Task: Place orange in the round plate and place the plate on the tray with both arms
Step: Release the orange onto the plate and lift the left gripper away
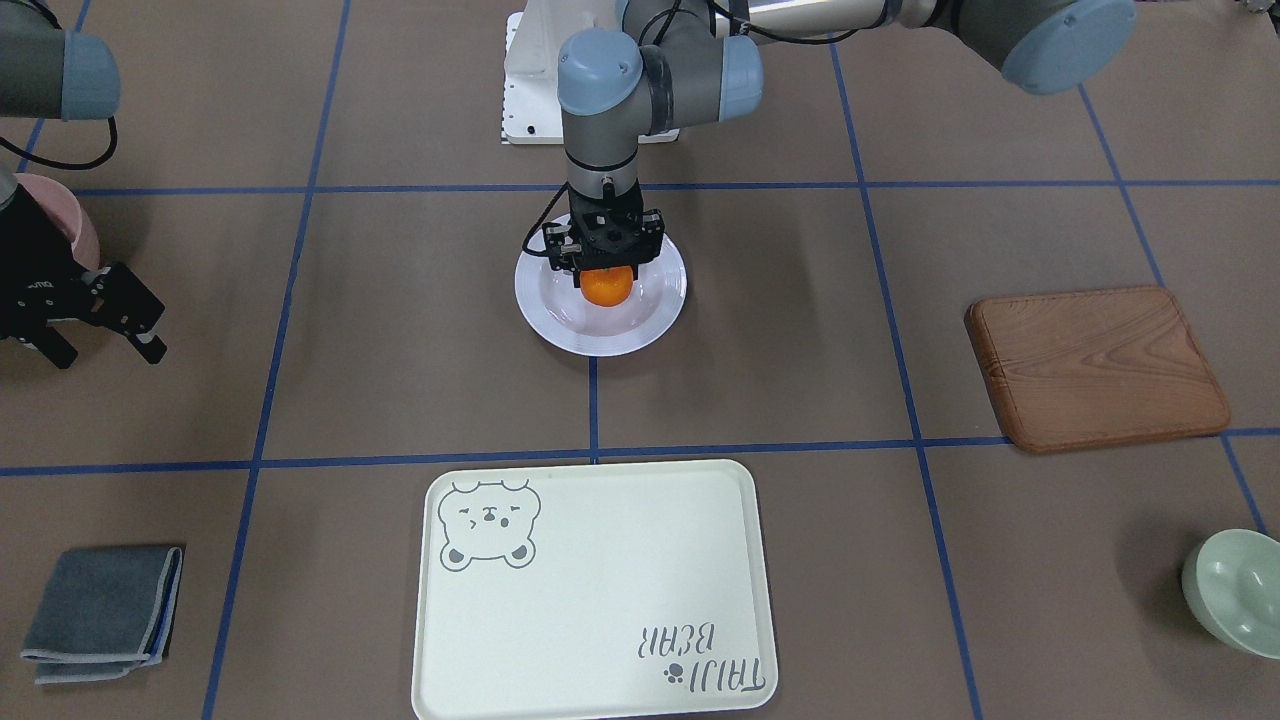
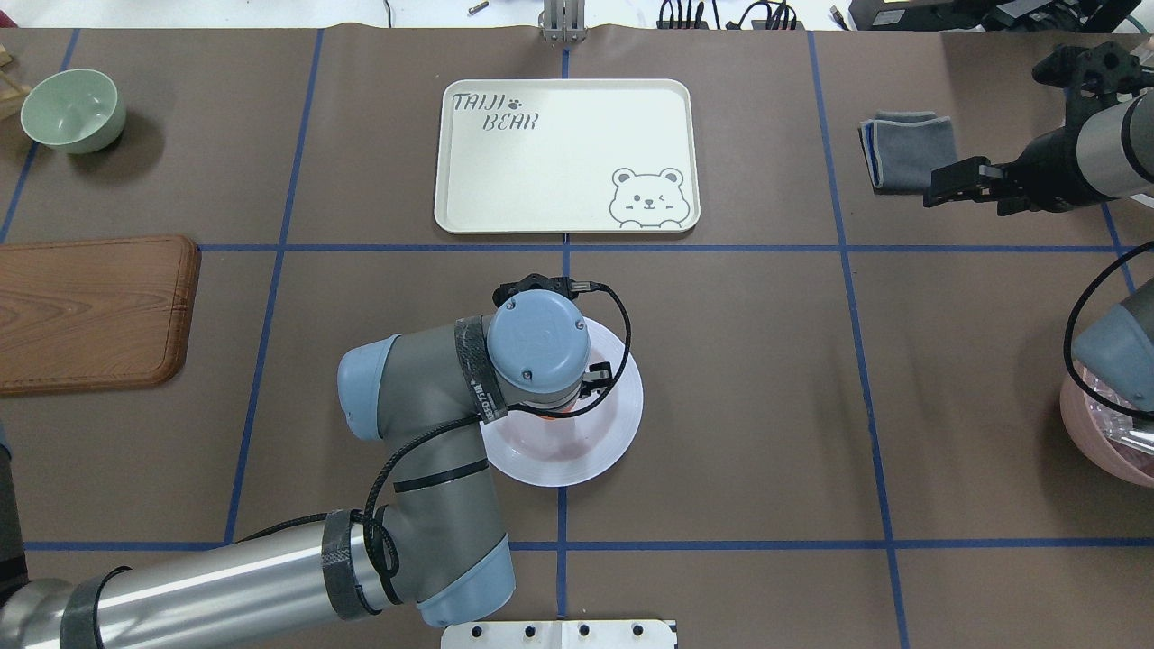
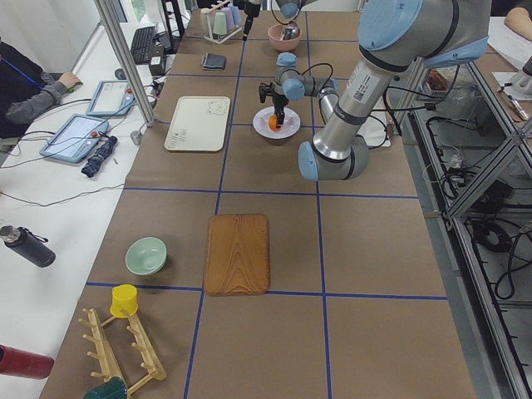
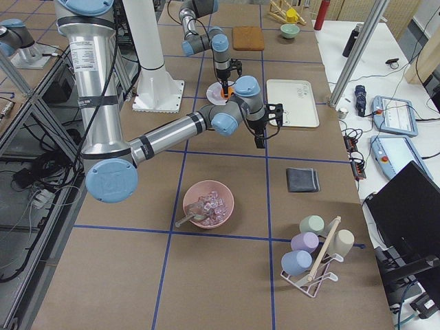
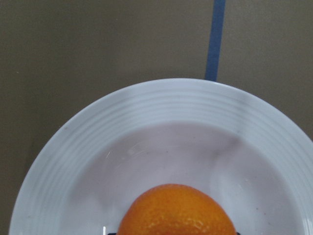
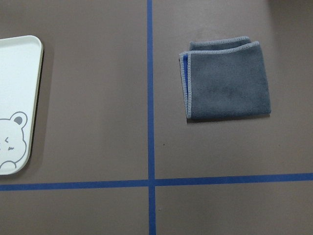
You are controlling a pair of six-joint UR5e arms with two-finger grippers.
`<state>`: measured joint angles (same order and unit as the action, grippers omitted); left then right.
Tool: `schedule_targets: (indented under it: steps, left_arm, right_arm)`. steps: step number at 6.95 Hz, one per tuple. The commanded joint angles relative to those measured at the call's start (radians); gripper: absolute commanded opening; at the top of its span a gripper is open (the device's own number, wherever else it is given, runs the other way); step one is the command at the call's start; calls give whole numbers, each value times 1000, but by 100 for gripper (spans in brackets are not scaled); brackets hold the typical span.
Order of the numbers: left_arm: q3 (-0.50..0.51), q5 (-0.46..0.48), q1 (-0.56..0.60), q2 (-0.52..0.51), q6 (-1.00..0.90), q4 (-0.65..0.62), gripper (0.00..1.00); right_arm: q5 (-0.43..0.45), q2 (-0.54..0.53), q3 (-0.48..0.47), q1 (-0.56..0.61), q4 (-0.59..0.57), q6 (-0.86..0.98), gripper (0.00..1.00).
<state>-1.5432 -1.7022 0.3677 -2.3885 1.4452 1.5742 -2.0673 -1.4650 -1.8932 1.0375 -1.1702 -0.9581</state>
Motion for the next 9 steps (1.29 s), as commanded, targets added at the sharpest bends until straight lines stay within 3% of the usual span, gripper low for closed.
schedule_targets:
  steps: [1, 3, 5, 6, 8, 9]
  left_arm:
    - [-38, 16, 2, 0, -14, -2, 99]
    - [-177, -11, 75, 61, -148, -16, 99]
    - [-326, -234, 297, 222, -366, -49, 99]
    - [-337, -264, 407, 273, -541, -59, 99]
    - [-331, -350, 627, 379, -922, -152, 99]
    - [-327, -355, 717, 444, -992, -154, 99]
  right_arm:
    - [-2, 2, -9, -8, 10, -34, 99]
    - [-10, -3, -9, -23, 105, -135, 99]
    - [-13, -32, -10, -49, 274, -360, 99]
    - [7, -32, -12, -86, 344, -481, 99]
    - [153, -29, -67, -202, 371, -652, 99]
    - [302, -31, -102, -308, 371, -744, 99]
